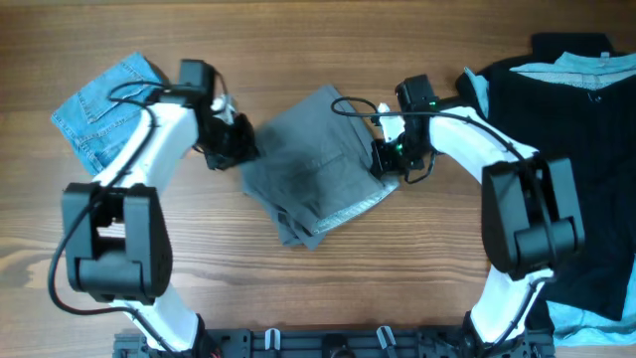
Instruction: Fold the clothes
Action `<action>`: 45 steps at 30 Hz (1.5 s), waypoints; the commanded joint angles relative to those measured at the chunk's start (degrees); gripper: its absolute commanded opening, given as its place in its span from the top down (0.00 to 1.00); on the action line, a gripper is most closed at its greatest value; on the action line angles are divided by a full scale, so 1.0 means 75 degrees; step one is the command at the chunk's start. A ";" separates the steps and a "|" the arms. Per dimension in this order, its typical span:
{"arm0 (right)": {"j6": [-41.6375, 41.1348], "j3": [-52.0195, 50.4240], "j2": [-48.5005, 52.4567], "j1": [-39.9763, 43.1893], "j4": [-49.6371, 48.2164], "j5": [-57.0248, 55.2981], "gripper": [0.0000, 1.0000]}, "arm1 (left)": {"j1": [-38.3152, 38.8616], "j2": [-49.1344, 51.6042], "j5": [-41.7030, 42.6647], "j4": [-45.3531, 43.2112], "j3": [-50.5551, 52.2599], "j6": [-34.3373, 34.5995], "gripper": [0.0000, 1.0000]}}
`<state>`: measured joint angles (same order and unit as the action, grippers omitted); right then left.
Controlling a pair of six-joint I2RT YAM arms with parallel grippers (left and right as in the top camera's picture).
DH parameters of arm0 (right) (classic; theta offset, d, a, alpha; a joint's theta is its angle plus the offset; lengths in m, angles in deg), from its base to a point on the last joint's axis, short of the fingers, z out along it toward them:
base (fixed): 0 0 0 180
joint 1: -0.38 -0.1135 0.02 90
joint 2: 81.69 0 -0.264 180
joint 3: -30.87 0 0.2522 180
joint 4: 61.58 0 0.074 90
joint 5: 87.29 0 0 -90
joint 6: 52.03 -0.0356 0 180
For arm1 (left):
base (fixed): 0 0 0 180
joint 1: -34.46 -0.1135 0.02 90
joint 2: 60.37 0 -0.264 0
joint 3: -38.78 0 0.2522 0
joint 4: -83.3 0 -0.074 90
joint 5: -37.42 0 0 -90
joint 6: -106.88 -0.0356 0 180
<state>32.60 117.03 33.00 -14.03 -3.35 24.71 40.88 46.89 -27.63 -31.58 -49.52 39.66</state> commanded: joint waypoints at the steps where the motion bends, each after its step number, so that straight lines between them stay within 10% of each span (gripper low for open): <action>1: -0.1198 -0.0099 0.0632 0.0102 0.0484 -0.2002 0.96 | 0.0778 0.0050 -0.0527 0.0694 0.0090 -0.0309 0.76; 5: -0.1367 -0.0099 0.0624 0.0102 0.0586 -0.1938 0.96 | 0.1183 0.0050 -0.0819 0.0487 0.0787 0.0597 0.52; 8: -0.1364 -0.0099 0.0624 0.0108 0.0589 -0.1941 0.96 | 0.1224 0.0055 -0.0903 -0.0259 0.1606 0.0866 0.94; 15: -0.0845 0.0096 0.0184 0.0108 0.1183 -0.1798 0.96 | -0.0047 0.0055 -0.1521 -0.2183 0.2130 0.1614 0.96; 25: 0.0501 0.0026 -0.1664 0.0102 0.0256 0.0187 0.91 | -0.1276 -0.0061 0.2159 -0.0662 0.1472 -0.0825 0.28; 27: 0.0481 -0.0128 -0.1539 0.0102 -0.0041 0.0187 0.92 | -0.1110 -0.0061 0.2113 -0.0548 0.1486 -0.1014 0.00; 33: 0.0093 -0.0157 -0.0592 0.0102 -0.0283 0.0187 0.96 | -0.0530 -0.0009 0.1620 -0.1737 0.2162 0.0134 0.00; 45: -0.0172 -0.0157 0.0114 0.0102 -0.0321 0.0227 0.96 | 0.1067 0.1157 0.1300 -0.4199 0.2565 0.1093 0.37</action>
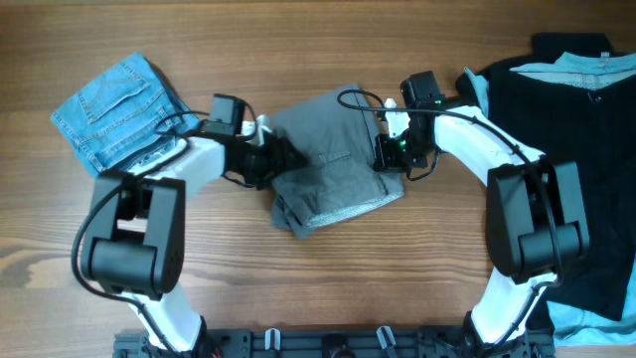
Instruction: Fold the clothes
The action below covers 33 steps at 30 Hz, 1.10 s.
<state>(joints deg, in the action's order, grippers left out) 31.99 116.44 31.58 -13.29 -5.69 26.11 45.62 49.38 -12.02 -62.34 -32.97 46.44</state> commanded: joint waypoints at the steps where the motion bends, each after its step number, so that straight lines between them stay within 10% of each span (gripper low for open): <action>1: -0.0087 -0.0079 0.0303 0.0003 -0.0012 0.0093 0.96 | 0.0434 0.0825 -0.0781 -0.0286 0.0353 0.0181 0.44; 6: -0.0090 -0.0079 0.0306 0.0003 0.0070 0.0090 0.96 | 0.0452 0.0825 -0.0705 -0.1480 0.0353 0.0184 0.65; 9: -0.0087 -0.0079 0.0306 0.0003 0.0082 0.0090 0.96 | 0.0498 0.0825 -0.0370 -0.1813 0.0347 0.0181 0.96; 19: 0.0108 0.0254 -0.2270 0.0076 0.1399 0.0090 0.95 | -0.0892 -0.1349 -0.0350 0.2544 -0.2509 -0.1355 0.96; 33: -0.0493 0.0254 -0.2903 0.0076 0.1399 0.0090 0.94 | -0.5380 -0.0256 -0.1346 0.3206 -0.4468 -0.2553 0.96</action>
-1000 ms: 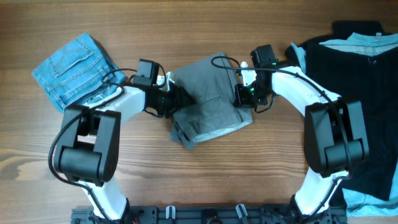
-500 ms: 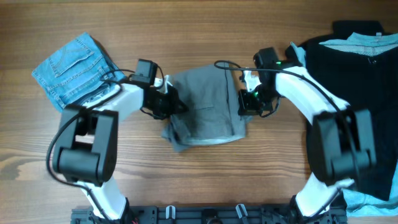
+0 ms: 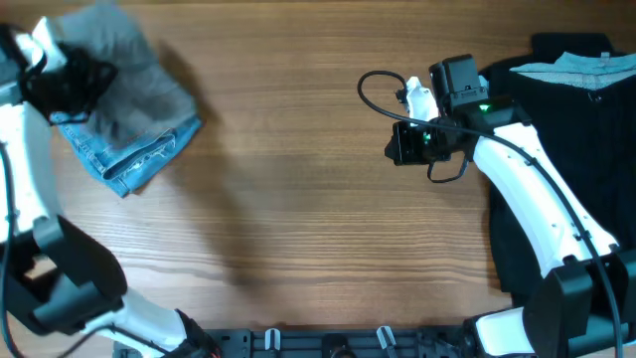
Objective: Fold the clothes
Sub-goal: 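Carry the folded shorts with the left gripper onto the blue jeans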
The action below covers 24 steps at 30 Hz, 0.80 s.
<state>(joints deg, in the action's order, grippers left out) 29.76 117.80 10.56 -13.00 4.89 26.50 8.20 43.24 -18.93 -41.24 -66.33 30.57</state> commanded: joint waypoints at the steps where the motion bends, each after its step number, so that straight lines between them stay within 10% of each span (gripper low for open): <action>1: -0.0283 0.0073 -0.0099 0.0038 -0.0017 0.0035 0.94 | -0.0583 0.0822 -0.0653 0.0615 -0.0020 -0.0434 0.75; 2: -0.0309 0.0073 -0.0099 0.0038 -0.0015 0.0038 0.94 | -0.0717 0.0988 -0.0868 0.0755 -0.0020 -0.0434 0.53; 5: -0.0318 0.0073 -0.0099 0.0038 0.0035 0.0038 0.94 | -0.1160 0.1151 -0.1550 0.1058 -0.0020 -0.0431 0.35; 12: -0.0315 0.0073 -0.0099 0.0038 0.0017 0.0035 0.94 | -0.2518 0.0755 -0.1556 0.1853 -0.0023 -0.0434 0.25; 13: -0.0312 0.0073 -0.0099 0.0038 0.0003 0.0035 0.94 | -0.2652 0.0758 -0.1559 0.1891 -0.0020 -0.0434 0.30; 15: -0.0315 0.0073 -0.0099 0.0038 -0.0020 0.0032 0.94 | -0.2804 0.0758 -0.1559 0.2119 -0.0020 -0.0434 0.94; 24: -0.0329 0.0073 -0.0099 0.0038 -0.0134 -0.0146 0.92 | -0.1833 0.0772 -0.2057 -0.0216 0.3564 0.0082 0.96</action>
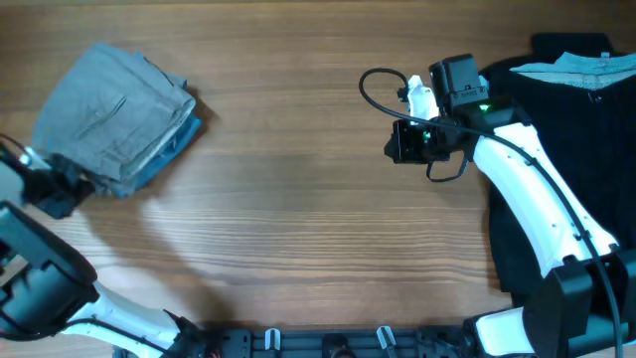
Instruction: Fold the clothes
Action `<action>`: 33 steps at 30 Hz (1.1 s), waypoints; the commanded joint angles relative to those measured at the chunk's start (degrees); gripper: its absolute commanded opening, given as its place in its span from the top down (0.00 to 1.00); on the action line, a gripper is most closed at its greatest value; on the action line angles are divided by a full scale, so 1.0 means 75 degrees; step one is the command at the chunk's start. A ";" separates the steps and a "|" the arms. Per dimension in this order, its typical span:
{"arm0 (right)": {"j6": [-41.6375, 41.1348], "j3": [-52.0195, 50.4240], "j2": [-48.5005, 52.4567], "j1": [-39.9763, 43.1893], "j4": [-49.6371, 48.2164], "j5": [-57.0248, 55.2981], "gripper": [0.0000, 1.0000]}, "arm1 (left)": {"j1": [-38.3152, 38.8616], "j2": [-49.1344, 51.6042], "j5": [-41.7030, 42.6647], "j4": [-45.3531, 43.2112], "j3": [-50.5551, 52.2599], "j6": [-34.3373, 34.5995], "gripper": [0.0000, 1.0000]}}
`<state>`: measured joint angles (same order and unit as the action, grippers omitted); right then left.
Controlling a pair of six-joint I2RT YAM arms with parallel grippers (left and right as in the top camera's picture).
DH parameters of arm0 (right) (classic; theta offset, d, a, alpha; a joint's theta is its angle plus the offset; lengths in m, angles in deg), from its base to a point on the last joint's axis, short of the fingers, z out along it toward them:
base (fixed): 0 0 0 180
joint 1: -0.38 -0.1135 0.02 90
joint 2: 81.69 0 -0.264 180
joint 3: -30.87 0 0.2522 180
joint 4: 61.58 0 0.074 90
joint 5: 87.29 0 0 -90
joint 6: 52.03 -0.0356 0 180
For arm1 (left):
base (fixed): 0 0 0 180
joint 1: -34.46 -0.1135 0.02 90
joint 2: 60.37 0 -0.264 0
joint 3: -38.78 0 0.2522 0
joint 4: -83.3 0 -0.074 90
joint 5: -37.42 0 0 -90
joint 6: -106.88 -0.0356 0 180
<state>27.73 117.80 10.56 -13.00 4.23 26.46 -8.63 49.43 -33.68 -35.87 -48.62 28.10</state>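
Note:
A folded grey garment [104, 104] lies on top of folded blue jeans [167, 151] at the table's far left, with only a blue edge of the jeans showing. My left gripper [52, 189] sits at the stack's lower left corner, off the cloth, open and holding nothing. Right of the table's middle, my right gripper [396, 142] hovers over bare wood, open and empty, its fingers pointing left.
A heap of dark clothes [576, 169] with light blue pieces covers the right end of the table, under the right arm. A black cable [373, 85] loops off the right wrist. Bare wood table [288, 219] stretches between the two piles.
The left gripper has let go of the grey garment and moved from the stack's upper left to its lower left corner. The grey garment now lies flat on the jeans. The right arm has not moved.
Both grippers were at the edges of the grey garment in the table's middle. Then the left gripper was at its left side, the piece folded smaller. Then it held the garment over the jeans, the right gripper withdrawn. Now the garment rests there, released.

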 commanded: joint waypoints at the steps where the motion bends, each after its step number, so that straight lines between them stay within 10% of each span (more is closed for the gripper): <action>1: -0.0052 0.0073 -0.0099 0.0038 -0.0070 -0.0140 0.92 | 0.0586 -0.0050 -0.0012 -0.1411 0.1577 0.0606 0.96; 15: -0.0029 0.0073 -0.0099 0.0038 -0.0131 -0.0137 0.92 | 0.2503 -0.0067 0.1848 -0.7152 0.2314 0.3028 0.96; 28: 0.0399 0.1346 -0.2667 0.0038 -0.0026 -0.0819 0.58 | 0.2594 -0.5627 0.1282 0.0527 0.1419 -0.1623 0.77; 31: 0.0405 0.1786 -0.3931 0.0038 -0.0085 -0.1268 0.46 | 0.3022 -0.7175 0.1276 0.1061 0.0271 -0.2503 0.59; 32: 0.0408 0.1786 -0.4266 0.0038 -0.0119 -0.1326 0.38 | 0.3235 -0.7577 0.1271 0.1192 0.0012 -0.3008 0.38; 33: 0.0402 0.1786 -0.4596 0.0038 -0.0119 -0.1378 0.06 | 0.3430 -0.7921 0.1265 0.1189 -0.0090 -0.3381 0.26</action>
<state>30.44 129.91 -17.44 -12.85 3.36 19.77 13.30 -1.52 -24.44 -28.33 -44.32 14.68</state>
